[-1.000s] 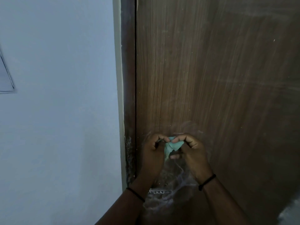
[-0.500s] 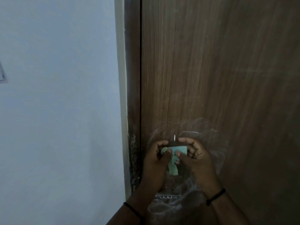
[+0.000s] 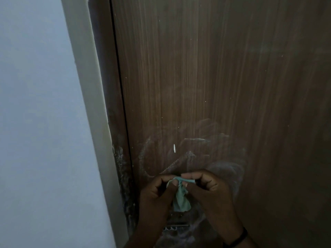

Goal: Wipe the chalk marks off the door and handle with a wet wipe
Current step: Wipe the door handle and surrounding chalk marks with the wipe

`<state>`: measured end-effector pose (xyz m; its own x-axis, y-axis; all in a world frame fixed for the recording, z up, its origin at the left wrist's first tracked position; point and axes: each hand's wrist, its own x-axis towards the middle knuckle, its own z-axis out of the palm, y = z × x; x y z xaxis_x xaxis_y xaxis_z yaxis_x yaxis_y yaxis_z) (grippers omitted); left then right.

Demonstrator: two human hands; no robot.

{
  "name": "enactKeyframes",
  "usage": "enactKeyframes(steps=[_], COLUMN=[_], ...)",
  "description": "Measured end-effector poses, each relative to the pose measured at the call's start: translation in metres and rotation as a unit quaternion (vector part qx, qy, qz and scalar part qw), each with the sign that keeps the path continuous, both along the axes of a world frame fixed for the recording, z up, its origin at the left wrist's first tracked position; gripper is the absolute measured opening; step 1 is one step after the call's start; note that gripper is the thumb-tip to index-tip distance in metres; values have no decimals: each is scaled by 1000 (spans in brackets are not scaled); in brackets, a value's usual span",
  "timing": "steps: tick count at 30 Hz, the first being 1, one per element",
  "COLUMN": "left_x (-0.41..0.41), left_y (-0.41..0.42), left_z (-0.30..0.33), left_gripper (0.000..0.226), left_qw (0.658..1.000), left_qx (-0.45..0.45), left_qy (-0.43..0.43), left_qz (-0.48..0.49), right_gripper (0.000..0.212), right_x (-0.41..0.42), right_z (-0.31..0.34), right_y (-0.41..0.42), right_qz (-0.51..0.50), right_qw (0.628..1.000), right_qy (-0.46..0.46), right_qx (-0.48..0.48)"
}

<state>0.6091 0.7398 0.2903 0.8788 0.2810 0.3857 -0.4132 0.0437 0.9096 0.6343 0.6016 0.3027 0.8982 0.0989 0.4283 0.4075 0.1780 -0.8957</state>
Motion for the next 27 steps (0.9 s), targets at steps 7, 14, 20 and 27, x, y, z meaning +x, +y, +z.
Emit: enactKeyframes(steps=[7,14,20,27], left_x=[1,-1,3,6], left_y=[3,16,17,22], left_z=[-16,-37,-55,-56], left_gripper=[14,13,15,15], left_qw=[999,996,996,995], left_qx=[-13,-17,-16,-15], left_qy=[-36,-88,-91,-100], left_qz=[-14,-11,-9,6], right_gripper=[39,28,23,31], right_x=[0,-7,-6,-4], right_z=[-10,-35,-50,-53], right_y=[4,20,23,28], right_qz=[-18,-7,-22,-34], right_qw=[999,997,995,995], right_qy=[-29,-52,-62,-69], right_qx=[11,51,79,64])
